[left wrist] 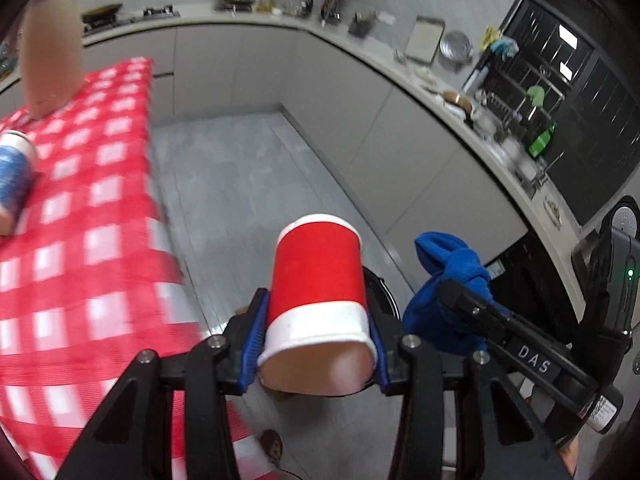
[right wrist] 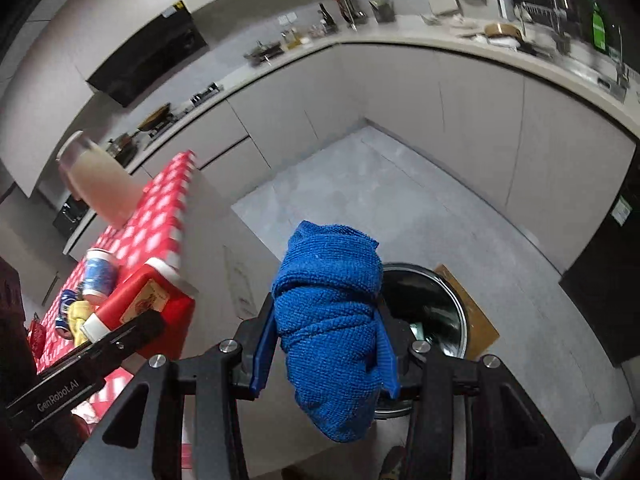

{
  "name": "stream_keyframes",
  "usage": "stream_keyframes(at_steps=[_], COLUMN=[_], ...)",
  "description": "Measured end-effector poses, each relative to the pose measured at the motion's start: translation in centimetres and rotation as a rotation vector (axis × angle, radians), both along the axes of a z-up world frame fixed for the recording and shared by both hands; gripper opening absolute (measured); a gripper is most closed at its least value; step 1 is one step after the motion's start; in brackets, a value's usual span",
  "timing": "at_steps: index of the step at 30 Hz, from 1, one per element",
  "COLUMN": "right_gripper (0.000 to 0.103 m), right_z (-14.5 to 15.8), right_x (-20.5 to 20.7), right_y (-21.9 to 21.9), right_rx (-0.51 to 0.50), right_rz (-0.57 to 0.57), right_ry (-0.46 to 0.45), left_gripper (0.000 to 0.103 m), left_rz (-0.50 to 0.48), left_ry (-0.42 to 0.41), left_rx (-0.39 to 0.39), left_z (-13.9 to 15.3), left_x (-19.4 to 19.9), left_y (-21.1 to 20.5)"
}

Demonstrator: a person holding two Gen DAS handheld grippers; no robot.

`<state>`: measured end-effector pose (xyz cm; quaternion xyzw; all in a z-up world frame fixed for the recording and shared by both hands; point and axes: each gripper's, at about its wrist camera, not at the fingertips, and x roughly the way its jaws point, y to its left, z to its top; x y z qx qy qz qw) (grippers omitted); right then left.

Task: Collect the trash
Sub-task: 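Carry the red cup and blue cloth over the black bin and open both grippers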

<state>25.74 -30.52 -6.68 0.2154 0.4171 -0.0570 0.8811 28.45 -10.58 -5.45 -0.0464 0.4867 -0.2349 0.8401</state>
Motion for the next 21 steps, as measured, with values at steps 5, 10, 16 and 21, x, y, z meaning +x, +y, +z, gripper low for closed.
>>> stream_keyframes(at_steps=[5, 10, 16, 21], right_gripper=[0.046, 0.049, 0.071, 0.071], right_z=[-2.7, -5.0, -5.5, -3.8], right_x=[0.5, 1.5, 1.9, 1.4], right_y=[-2.1, -3.7, -4.7, -5.3], right_rx=[0.013, 0.031, 0.0, -0.014], right_rz=[-0.005, 0.02, -0.009, -0.02], right_ry=[0.056, 0.104, 0.11, 0.07], left_gripper=[0.047, 0.057, 0.065, 0.065], left_rz=[-0.025, -0.033, 0.016, 0.04], left_ry=[0.058, 0.114, 0.192, 0.108], left_rx=[0.036, 0.084, 0.114, 0.101], left_z=[-2.5, -4.6, -5.8, -3.1], left_x=[0.5, 0.9, 1.7, 1.1], left_y=[-3.2, -5.5, -5.9, -5.1])
